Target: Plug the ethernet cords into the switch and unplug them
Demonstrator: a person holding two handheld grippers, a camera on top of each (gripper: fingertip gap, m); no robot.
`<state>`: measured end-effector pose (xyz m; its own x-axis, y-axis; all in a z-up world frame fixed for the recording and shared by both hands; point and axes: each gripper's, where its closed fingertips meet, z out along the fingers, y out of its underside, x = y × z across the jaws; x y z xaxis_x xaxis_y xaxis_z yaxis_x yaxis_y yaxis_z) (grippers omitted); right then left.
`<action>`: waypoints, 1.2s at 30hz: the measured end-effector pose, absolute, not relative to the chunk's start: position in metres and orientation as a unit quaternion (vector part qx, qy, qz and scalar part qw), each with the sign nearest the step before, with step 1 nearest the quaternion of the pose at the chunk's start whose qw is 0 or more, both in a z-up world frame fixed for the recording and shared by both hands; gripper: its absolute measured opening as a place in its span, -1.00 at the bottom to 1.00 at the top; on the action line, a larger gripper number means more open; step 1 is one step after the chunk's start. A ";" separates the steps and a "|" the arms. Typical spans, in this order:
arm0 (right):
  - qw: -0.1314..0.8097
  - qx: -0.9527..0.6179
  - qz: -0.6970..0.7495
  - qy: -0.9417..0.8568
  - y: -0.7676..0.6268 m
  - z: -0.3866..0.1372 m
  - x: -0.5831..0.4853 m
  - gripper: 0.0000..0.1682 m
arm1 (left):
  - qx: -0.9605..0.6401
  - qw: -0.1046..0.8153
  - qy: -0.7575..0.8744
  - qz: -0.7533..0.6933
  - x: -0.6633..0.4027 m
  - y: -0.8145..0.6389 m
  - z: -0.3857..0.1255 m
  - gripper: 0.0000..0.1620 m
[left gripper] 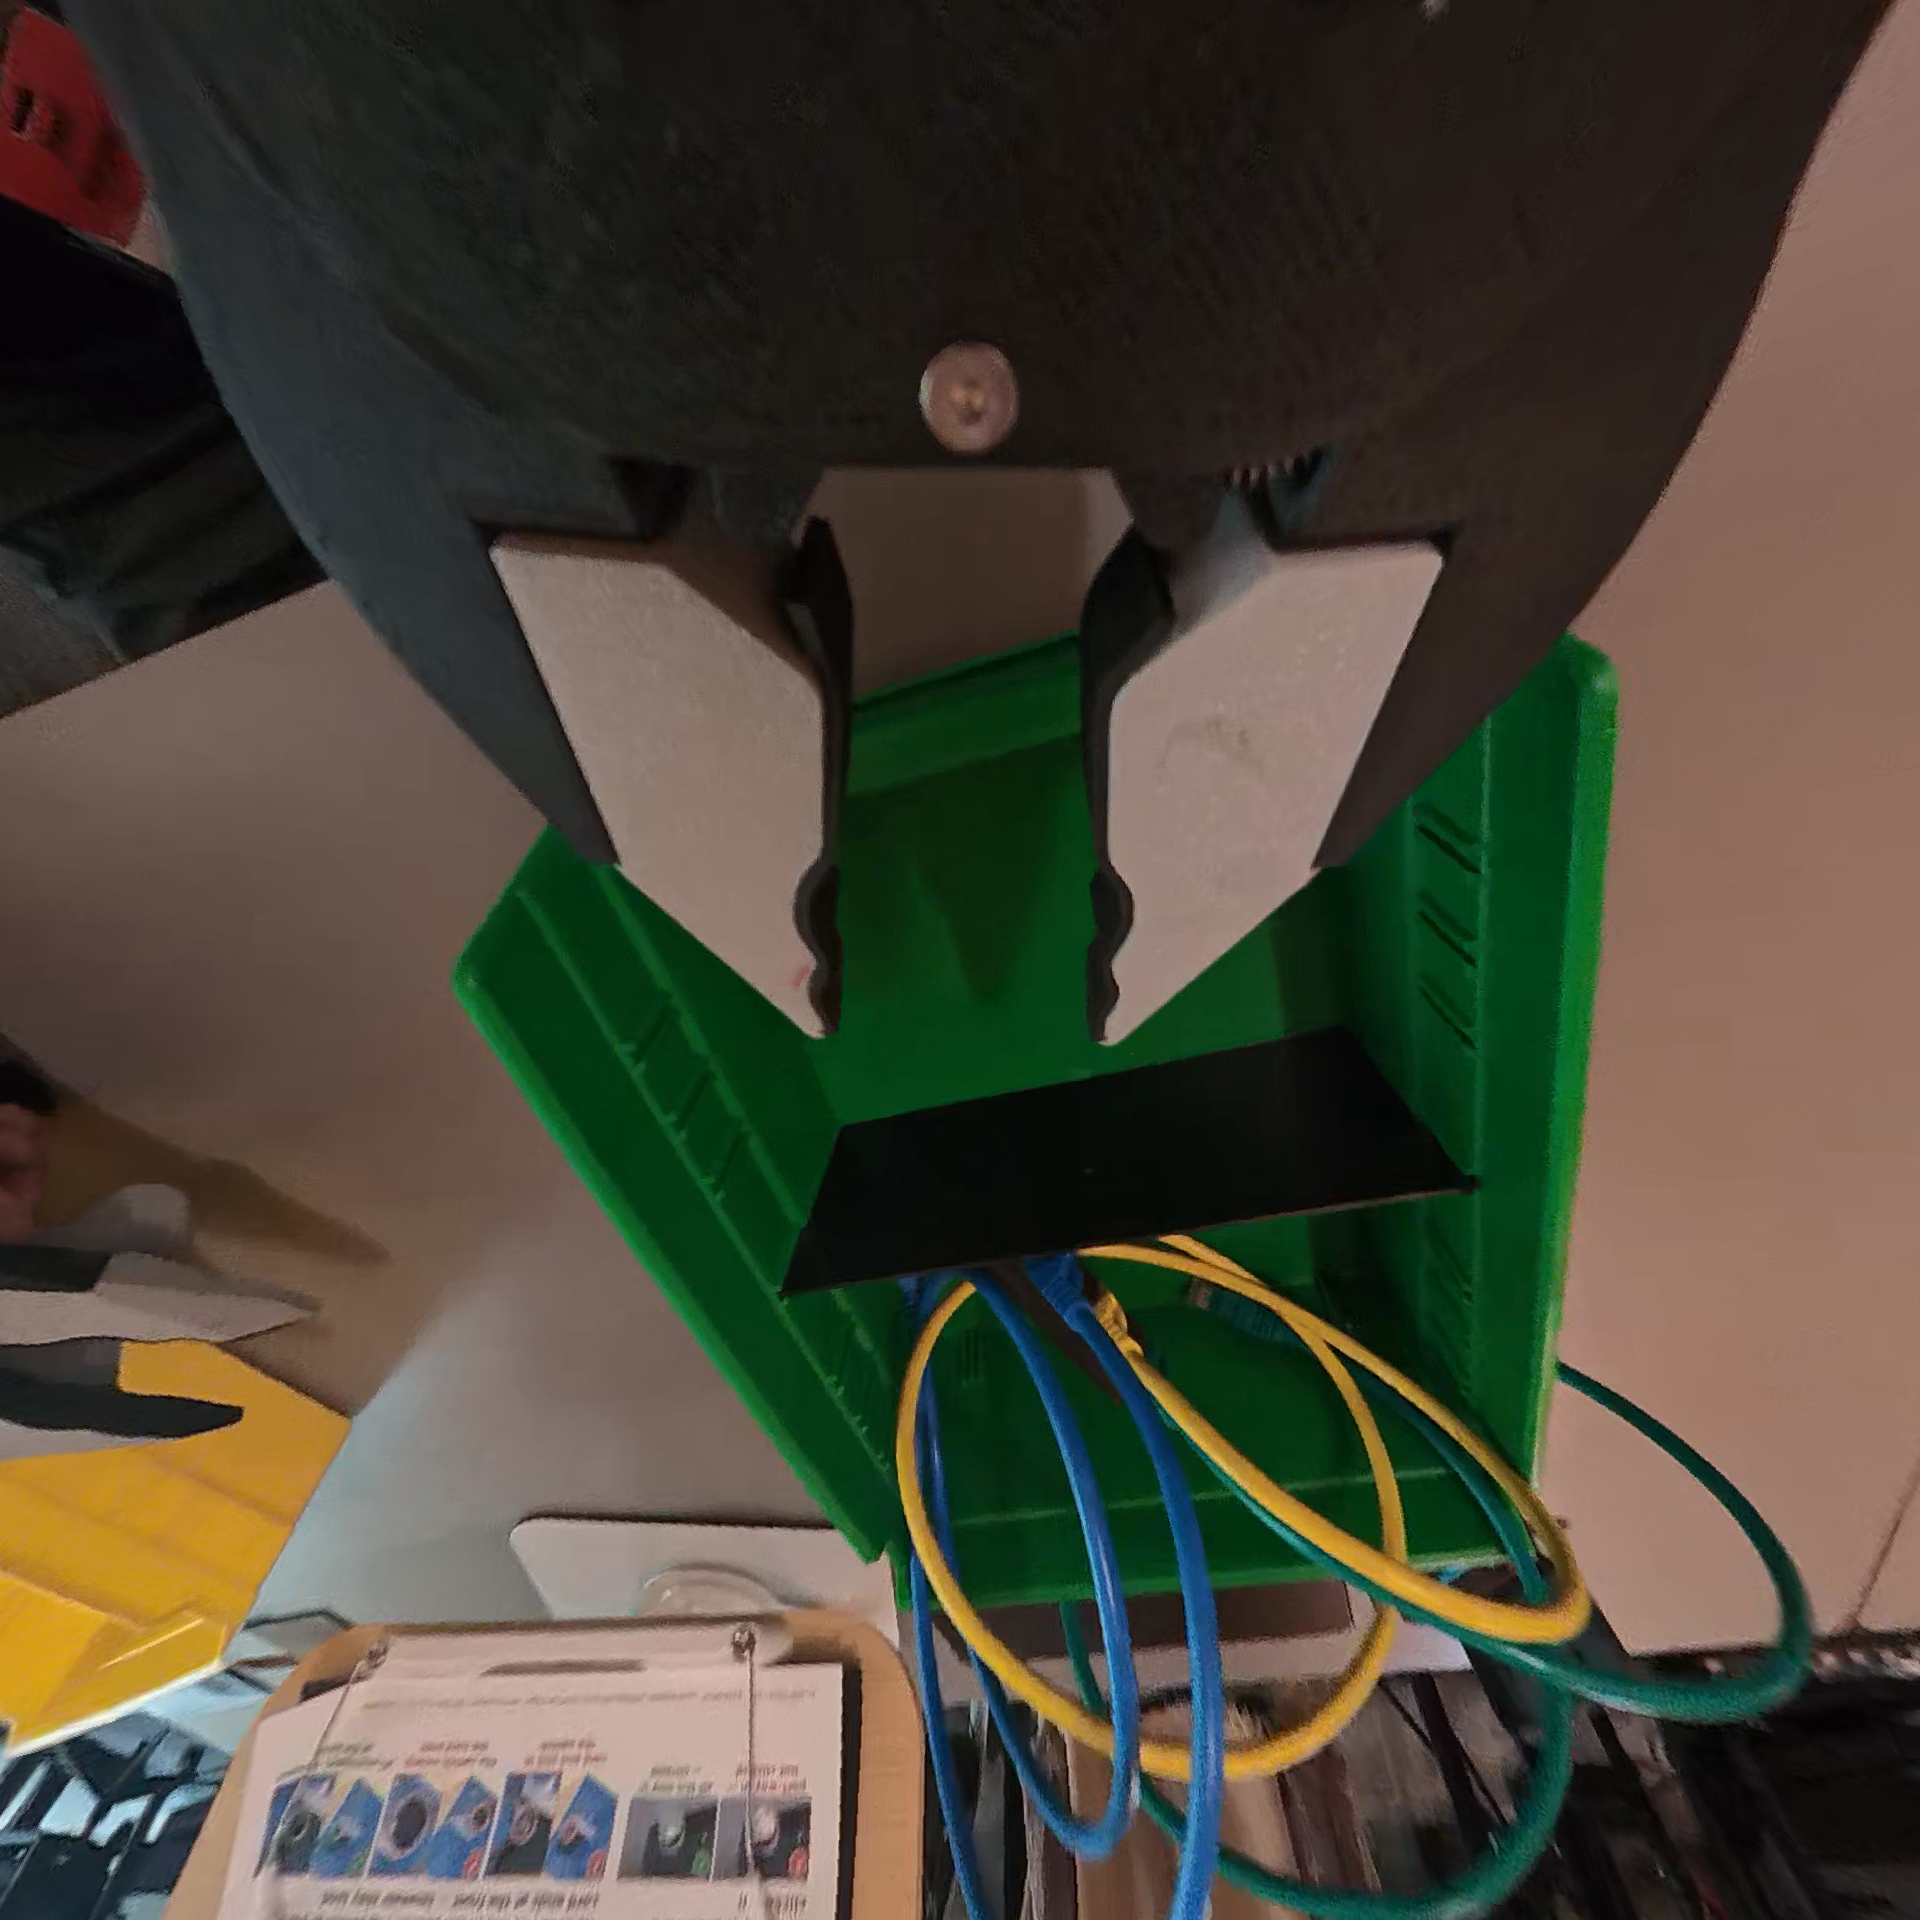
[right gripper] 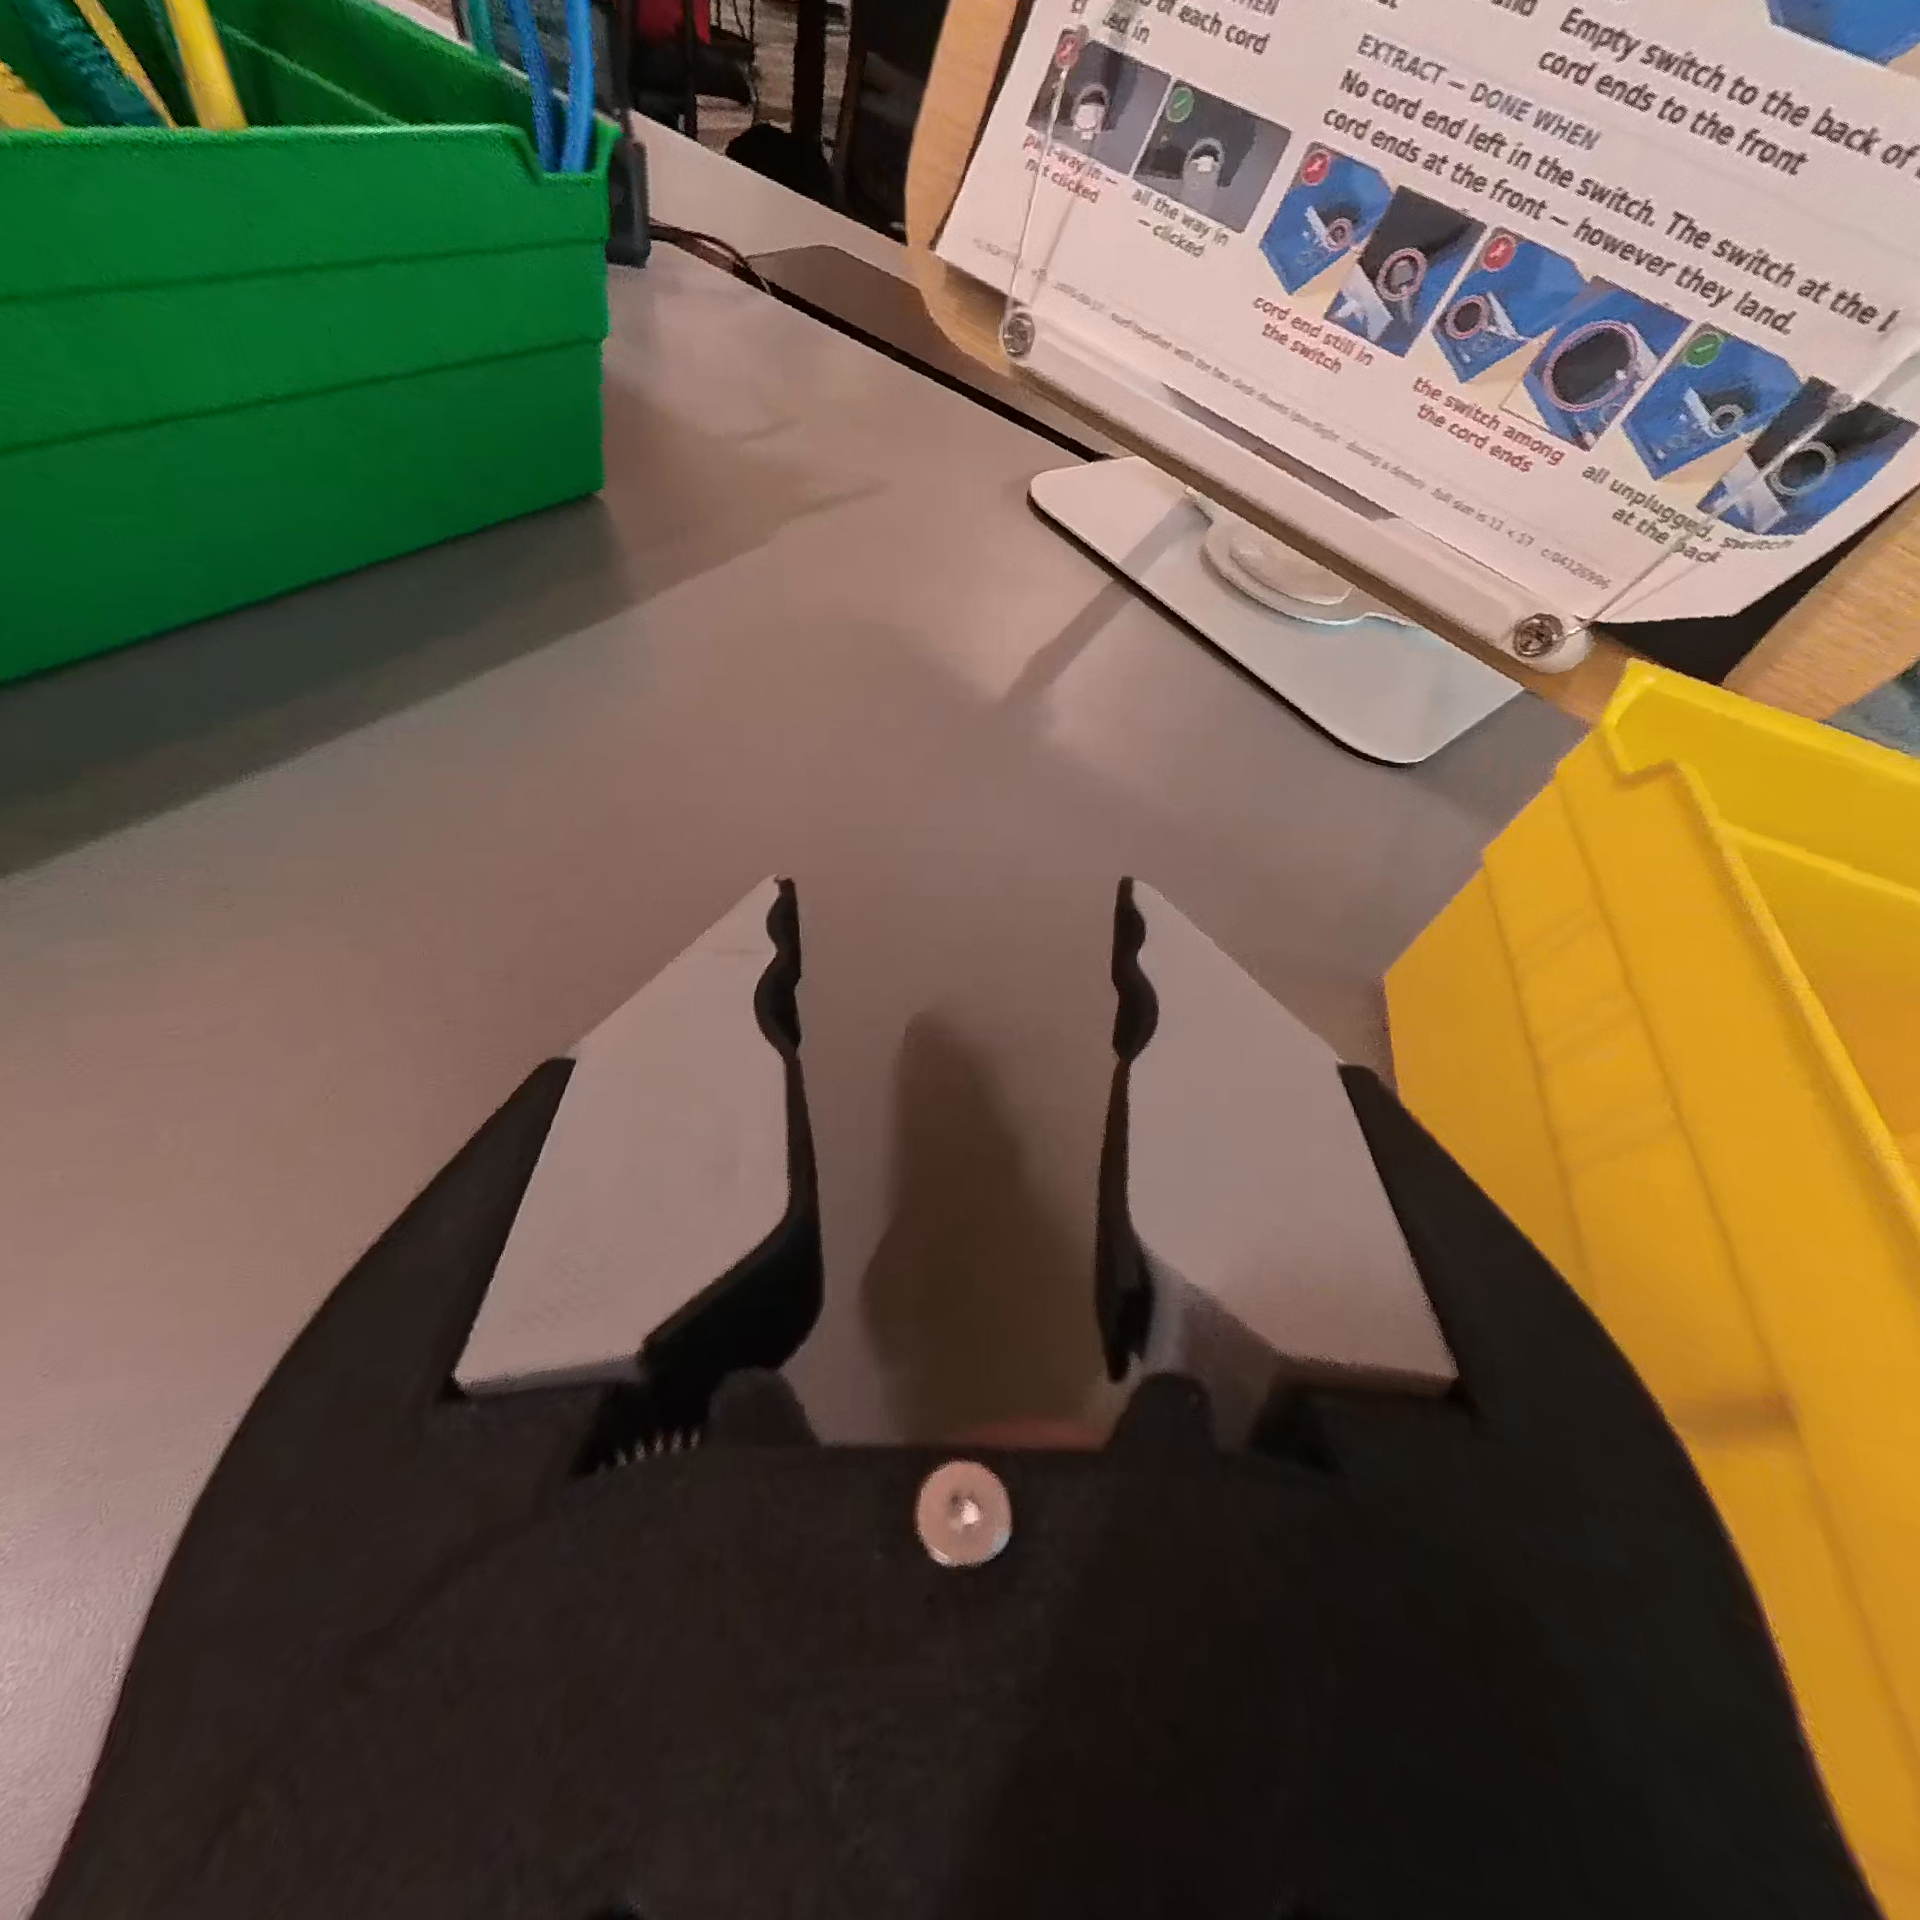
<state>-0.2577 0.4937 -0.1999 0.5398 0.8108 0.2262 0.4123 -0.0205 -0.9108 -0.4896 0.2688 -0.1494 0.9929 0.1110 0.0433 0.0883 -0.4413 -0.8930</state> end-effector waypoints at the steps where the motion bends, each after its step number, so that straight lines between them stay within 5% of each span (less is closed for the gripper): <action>1: 0.543 -0.684 0.178 -0.453 0.491 -0.200 -0.260 -0.32 | -0.854 0.517 -0.060 0.011 -0.490 0.272 -0.152 -0.44; 9: 0.550 -0.649 0.126 -0.511 0.477 -0.207 -0.274 -0.34 | -0.881 0.465 -0.079 0.044 -0.534 0.346 -0.133 -0.44; 13: 0.554 -0.646 0.133 -0.509 0.476 -0.205 -0.273 -0.36 | -0.905 0.418 -0.081 -0.007 -0.538 0.380 -0.149 -0.59; 15: 0.554 -0.647 0.139 -0.505 0.476 -0.204 -0.272 -0.36 | -0.905 0.417 -0.079 -0.013 -0.537 0.391 -0.152 -0.88; 19: 0.556 -0.647 0.147 -0.502 0.475 -0.202 -0.271 -0.38 | -0.904 0.423 -0.060 0.020 -0.539 0.403 -0.139 -0.95; 30: 0.559 -0.639 0.148 -0.508 0.472 -0.201 -0.273 -0.39 | -0.778 0.606 0.047 0.161 -0.479 0.422 0.065 -0.97; 36: 0.559 -0.643 0.152 -0.502 0.473 -0.201 -0.272 -0.39 | -0.755 0.623 0.103 0.180 -0.434 0.422 0.124 -0.97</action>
